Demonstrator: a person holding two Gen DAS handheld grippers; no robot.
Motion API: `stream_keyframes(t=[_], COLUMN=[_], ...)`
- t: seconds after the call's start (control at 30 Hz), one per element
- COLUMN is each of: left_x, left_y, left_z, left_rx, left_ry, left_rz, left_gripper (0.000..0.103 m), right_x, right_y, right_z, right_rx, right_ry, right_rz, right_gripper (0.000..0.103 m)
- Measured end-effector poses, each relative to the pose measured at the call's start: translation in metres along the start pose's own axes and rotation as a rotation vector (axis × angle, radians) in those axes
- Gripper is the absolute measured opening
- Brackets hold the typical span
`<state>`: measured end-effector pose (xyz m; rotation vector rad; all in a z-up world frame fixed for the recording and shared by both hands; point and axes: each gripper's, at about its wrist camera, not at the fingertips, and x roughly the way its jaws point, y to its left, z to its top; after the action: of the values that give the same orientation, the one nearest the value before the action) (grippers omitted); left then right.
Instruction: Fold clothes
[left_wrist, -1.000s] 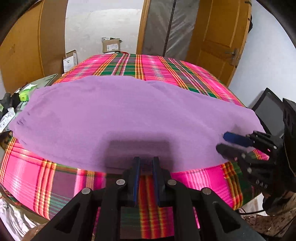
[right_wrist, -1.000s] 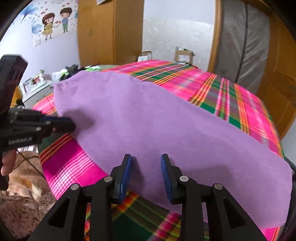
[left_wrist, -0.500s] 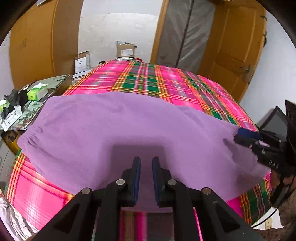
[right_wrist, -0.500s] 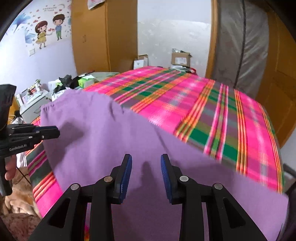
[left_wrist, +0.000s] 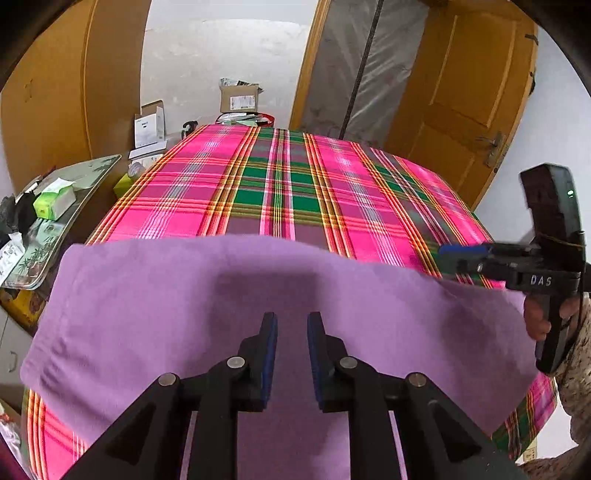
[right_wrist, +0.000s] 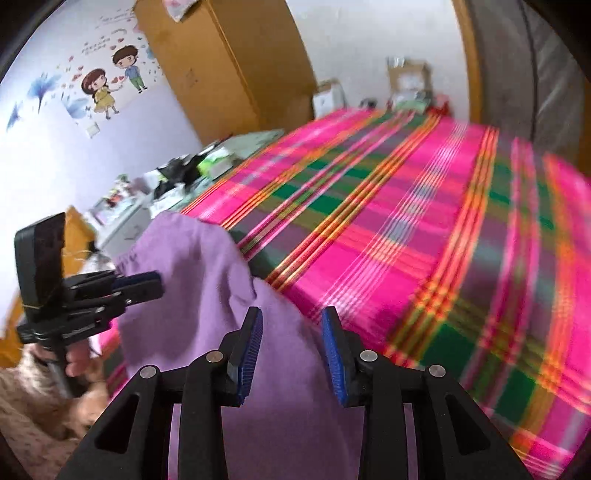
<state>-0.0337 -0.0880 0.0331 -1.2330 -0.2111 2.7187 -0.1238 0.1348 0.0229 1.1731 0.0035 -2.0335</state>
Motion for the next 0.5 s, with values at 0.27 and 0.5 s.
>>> stream_keyframes(t=[0.27, 0.5], left_x=[0.023, 0.039], left_y=[0.013, 0.027], left_z=[0.023, 0.037], left_rx=[-0.019, -0.040], left_ry=[0.038, 0.062], left_rz=[0.021, 0.046], left_gripper=[0.017, 0.017], right_x=[0.027, 0.041], right_y=[-0.008, -0.002], right_z=[0.004, 0.014], right_rx=[-0.010, -0.078], right_ry=[0.080, 0.119], right_rz=[0.096, 0.149], right_gripper=[0.035, 0.034])
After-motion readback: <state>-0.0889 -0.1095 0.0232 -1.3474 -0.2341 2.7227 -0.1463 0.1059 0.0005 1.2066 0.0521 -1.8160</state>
